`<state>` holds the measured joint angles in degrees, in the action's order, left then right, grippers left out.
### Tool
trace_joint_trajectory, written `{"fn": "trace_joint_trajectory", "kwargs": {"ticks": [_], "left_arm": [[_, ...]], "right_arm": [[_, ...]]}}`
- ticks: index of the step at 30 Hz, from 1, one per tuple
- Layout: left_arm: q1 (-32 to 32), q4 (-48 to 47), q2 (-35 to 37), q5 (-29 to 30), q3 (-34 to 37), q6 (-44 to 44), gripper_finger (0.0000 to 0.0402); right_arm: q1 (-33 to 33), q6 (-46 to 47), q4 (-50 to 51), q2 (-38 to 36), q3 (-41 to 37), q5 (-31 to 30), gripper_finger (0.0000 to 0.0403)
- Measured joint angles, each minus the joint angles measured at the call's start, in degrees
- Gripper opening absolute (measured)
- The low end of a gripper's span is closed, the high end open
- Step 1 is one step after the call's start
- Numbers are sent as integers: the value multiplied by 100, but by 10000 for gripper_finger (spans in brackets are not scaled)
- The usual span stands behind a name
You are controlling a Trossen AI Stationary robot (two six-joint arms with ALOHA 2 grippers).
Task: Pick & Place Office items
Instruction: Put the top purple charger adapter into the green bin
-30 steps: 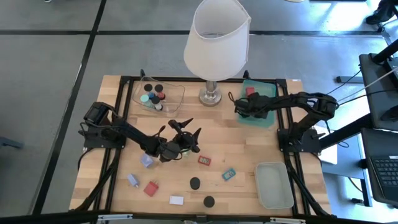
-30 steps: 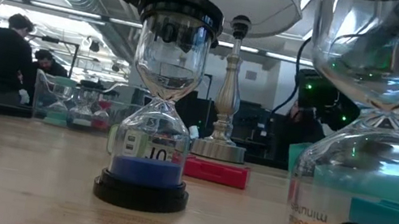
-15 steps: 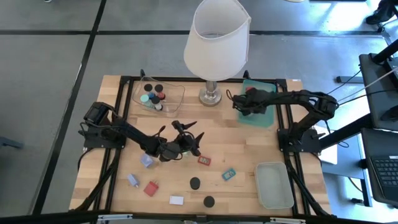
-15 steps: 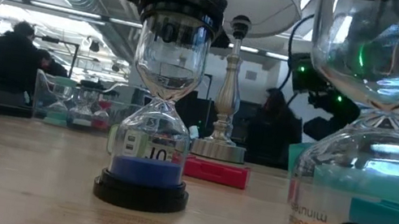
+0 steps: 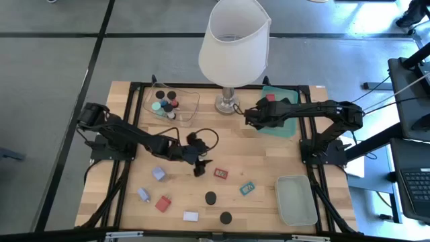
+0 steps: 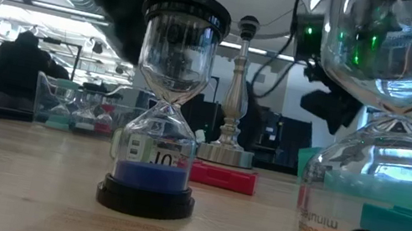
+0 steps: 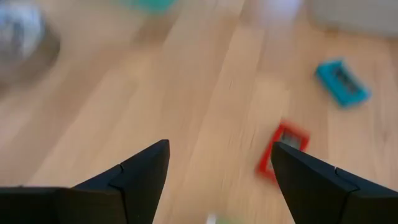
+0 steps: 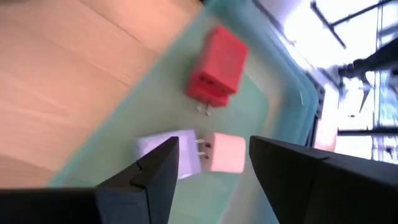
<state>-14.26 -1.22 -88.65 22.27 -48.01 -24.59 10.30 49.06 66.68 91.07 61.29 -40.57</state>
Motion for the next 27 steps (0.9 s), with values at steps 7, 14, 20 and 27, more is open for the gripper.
{"fn": "trace_joint_trajectory", "kwargs": {"ticks": [7,14,20,27], "left_arm": [[-347,-2168,982,-1789,-4,-29,278],[-1137,-3682,1610,-2960,-4,1326,278],[-1661,-4010,1533,-2644,-4,1409,278],[-2160,-4165,1141,-2157,-4,1655,278]], "right_arm": [[-830,-142,-69,-2,339,-197,198],[-1276,-661,-689,-7,472,-208,198],[-1355,-1095,-1266,-7,472,-204,198],[-1355,-1207,-1571,-7,472,-200,198]]}}
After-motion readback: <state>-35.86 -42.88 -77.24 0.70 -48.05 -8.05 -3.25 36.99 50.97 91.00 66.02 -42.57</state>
